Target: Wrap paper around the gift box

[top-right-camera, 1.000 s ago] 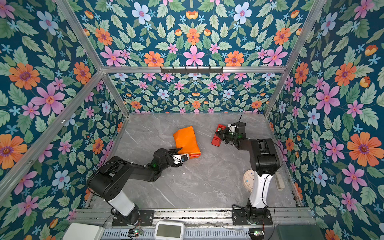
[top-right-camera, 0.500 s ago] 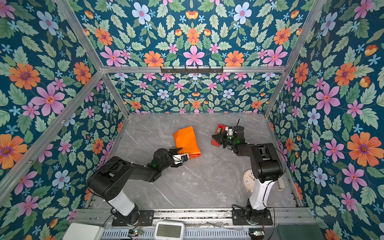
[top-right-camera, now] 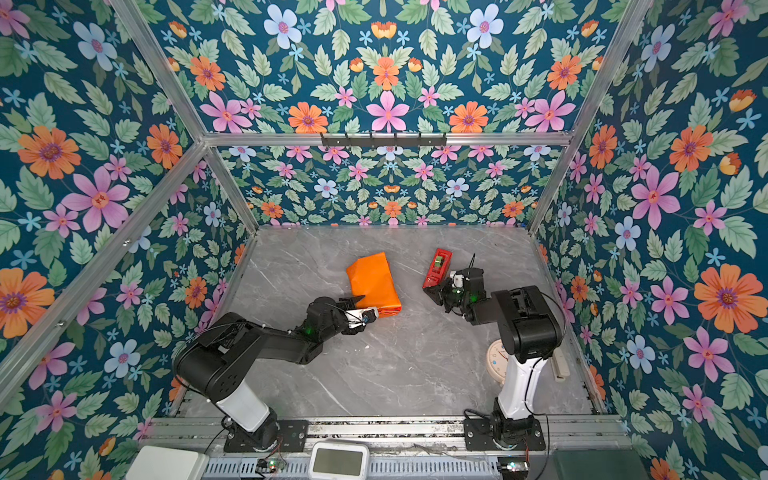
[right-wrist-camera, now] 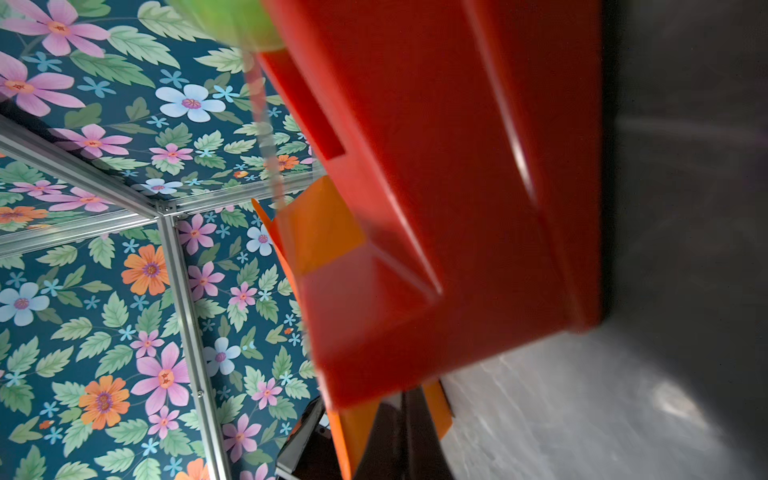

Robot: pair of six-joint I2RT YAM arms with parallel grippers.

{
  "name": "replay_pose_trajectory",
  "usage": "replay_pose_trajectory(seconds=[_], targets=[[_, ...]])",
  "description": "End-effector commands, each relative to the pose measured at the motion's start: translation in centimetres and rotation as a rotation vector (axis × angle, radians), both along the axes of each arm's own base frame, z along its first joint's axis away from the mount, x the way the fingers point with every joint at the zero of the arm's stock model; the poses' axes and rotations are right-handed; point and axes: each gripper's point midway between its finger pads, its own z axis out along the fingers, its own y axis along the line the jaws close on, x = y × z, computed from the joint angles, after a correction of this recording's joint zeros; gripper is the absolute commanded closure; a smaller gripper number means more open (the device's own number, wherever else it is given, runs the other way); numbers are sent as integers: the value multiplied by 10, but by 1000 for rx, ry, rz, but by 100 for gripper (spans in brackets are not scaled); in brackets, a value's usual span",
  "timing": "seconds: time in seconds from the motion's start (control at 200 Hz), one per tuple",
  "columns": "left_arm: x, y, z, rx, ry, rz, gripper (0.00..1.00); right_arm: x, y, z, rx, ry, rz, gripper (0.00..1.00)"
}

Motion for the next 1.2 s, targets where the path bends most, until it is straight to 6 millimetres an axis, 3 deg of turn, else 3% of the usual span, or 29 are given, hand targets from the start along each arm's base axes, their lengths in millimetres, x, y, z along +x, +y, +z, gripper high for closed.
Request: replay_pose_trajectory(seconds=[0.0,0.17,0.365,0.46,0.62,0.79,0.8,0.825,1.055,1.195], targets=[[-3,7,-16,37,56,23,32,-7,-4,-21,-48,45,-7,100],[-3,7,-15,35,56,24,32,-6,-20,-44,-114,87,-67,100],[-3,7,-15,36,56,25,32,-9,-34,-56,-200,121,-94,100],[-3,7,-15,36,56,25,32,-11,-31,-51,-191,100,-72,100],[-3,7,-16,34,58,25,32,-24,-22,-24,-171,37,-7,100],[-3,7,-15,35,56,27,32,-60,-12,0,-167,11,79,100],[-3,7,-16,36,57,27,32,-62,-11,11,-164,-18,88,100],[-3,7,-16,36,57,28,32,-67,-9,16,-163,-26,104,100],[-3,8,-17,39,60,29,32,-124,31,68,-154,-158,326,100],[-3,7,-18,38,63,28,32,-145,61,93,-142,-249,444,100]])
